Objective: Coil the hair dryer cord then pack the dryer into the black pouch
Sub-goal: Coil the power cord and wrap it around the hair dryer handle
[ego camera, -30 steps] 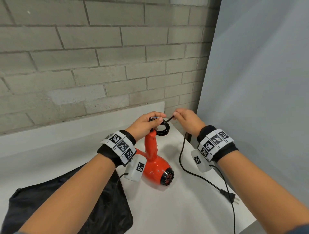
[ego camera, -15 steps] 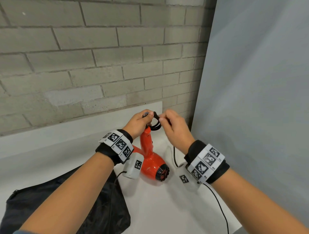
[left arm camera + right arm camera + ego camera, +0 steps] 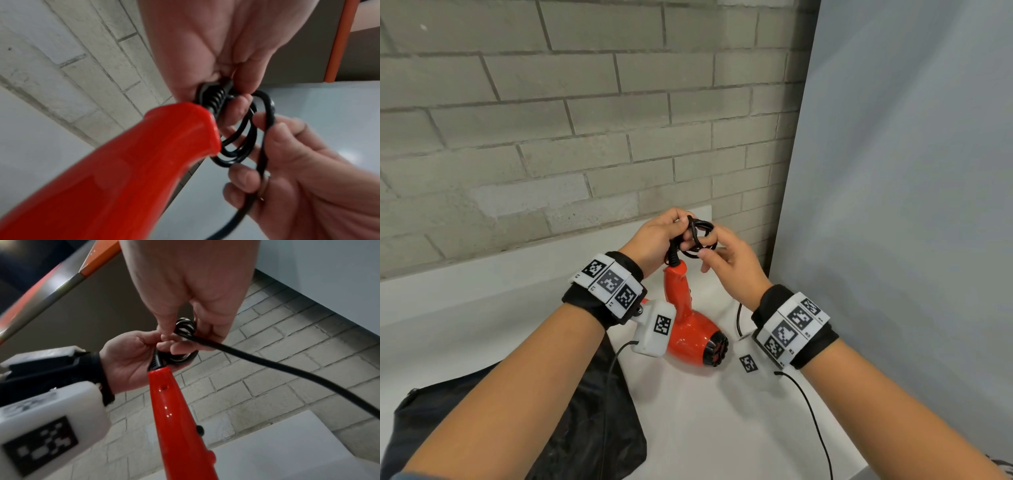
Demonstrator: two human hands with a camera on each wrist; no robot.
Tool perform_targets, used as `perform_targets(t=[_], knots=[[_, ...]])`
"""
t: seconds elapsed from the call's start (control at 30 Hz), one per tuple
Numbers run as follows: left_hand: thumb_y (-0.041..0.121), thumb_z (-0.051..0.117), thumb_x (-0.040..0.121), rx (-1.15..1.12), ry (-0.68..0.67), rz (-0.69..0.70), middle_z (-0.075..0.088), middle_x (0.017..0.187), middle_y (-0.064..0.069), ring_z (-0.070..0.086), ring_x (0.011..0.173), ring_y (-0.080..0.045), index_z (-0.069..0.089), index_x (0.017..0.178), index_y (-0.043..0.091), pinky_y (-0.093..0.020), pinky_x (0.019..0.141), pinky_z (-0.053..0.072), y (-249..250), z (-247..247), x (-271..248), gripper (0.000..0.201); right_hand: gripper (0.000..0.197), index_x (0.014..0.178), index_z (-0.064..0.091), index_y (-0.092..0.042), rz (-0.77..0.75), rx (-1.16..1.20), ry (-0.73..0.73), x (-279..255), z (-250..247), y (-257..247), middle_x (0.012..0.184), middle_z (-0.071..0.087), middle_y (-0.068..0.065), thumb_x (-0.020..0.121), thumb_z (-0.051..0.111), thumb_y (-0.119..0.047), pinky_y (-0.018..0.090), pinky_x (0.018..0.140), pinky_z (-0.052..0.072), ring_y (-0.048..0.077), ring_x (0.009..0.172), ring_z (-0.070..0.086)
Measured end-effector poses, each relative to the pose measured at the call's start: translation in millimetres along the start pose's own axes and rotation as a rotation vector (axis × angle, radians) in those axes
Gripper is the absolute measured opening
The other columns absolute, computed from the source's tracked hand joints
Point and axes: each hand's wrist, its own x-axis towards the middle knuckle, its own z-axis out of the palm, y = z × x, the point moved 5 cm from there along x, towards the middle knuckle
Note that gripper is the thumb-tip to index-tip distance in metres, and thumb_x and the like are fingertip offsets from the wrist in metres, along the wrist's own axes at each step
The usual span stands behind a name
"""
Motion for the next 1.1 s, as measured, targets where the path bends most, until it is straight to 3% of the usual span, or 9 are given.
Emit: perform_targets(t=[0.2,0.37,0.47,0.57,0.7,0.77,0.87,0.97,1.1], knots=[[0.018,0.032,0.097,0.009,0.056,0.028,0.043,0.047,0.012,0.035,0.044,-0.002,0.051,0.08,0.014,-0.017,0.054,0.032,-1,4,-4,0.026,0.035,0.069,0.045,-0.023,0.027,-0.034,0.07,4,1,3,0.082,0.05,-0.008,0.085,0.053,0.007,0.007,0.06,0.042,-0.012,0.061,0.053],[0.015,0.035,0.097,0.207,0.054,0.082,0.04,0.062,0.003,0.039,0.048,0.001,0.05,0.083,0.018,-0.014,0.056,0.036,0,9,-7,0.021,0.03,0.068,0.047,-0.023,0.089,-0.116,0.024,2,-8,6,0.087,0.057,-0.002,0.085,0.058,-0.001,0.023,0.063,0.048,0.006,0.057,0.047],[0.024,0.044,0.093,0.225,0.078,0.098,0.048,0.07,0.002,0.044,0.063,-0.011,0.052,0.084,0.021,-0.022,0.066,0.039,-2,14,-8,0.012,0.035,0.065,0.045,-0.027,0.092,-0.155,0.04,1,-15,0,0.084,0.057,0.003,0.084,0.058,0.0,0.033,0.067,0.047,0.013,0.059,0.044],[0.017,0.045,0.093,0.286,0.092,0.117,0.052,0.078,0.001,0.047,0.073,-0.019,0.051,0.088,0.025,-0.032,0.074,0.041,-4,15,-6,0.012,0.025,0.069,0.05,-0.02,0.111,-0.188,0.026,1,-17,1,0.088,0.059,0.002,0.083,0.06,-0.002,0.028,0.068,0.047,0.013,0.061,0.048],[0.013,0.043,0.094,0.349,0.067,0.098,0.051,0.083,0.002,0.05,0.076,-0.019,0.049,0.09,0.027,-0.039,0.08,0.045,-7,18,-6,0.016,0.008,0.089,0.064,-0.01,0.119,-0.32,-0.053,-4,-28,6,0.11,0.05,-0.007,0.082,0.064,-0.008,0.005,0.075,0.036,0.008,0.088,0.048],[0.013,0.043,0.094,0.389,0.079,0.087,0.051,0.084,0.004,0.051,0.074,-0.018,0.048,0.093,0.023,-0.036,0.079,0.046,-9,20,-7,0.011,0.01,0.093,0.064,-0.013,0.204,-0.417,-0.095,-11,-40,18,0.108,0.045,-0.01,0.083,0.064,-0.012,0.006,0.073,0.033,0.004,0.086,0.044],[0.015,0.043,0.094,0.409,0.1,0.088,0.049,0.083,0.008,0.05,0.069,-0.011,0.046,0.103,0.018,-0.025,0.071,0.044,-9,21,-9,0.009,0.012,0.094,0.057,-0.02,0.473,-0.578,-0.251,-36,-57,47,0.092,0.051,-0.009,0.084,0.063,-0.019,0.022,0.077,0.038,0.011,0.084,0.051],[0.018,0.043,0.094,0.413,0.113,0.088,0.05,0.085,0.008,0.052,0.071,-0.011,0.047,0.105,0.019,-0.022,0.069,0.045,-9,22,-10,0.011,0.031,0.112,0.058,-0.008,0.73,-0.912,-0.589,-73,-63,71,0.114,0.058,0.007,0.086,0.06,-0.025,0.03,0.087,0.042,0.023,0.101,0.054],[0.02,0.043,0.094,0.395,0.163,0.086,0.051,0.084,0.008,0.053,0.074,-0.014,0.049,0.105,0.019,-0.025,0.068,0.046,-10,22,-11,0.013,0.05,0.123,0.053,-0.002,0.982,-1.191,-0.916,-113,-68,99,0.116,0.059,0.011,0.085,0.061,-0.032,0.032,0.098,0.043,0.024,0.104,0.056]])
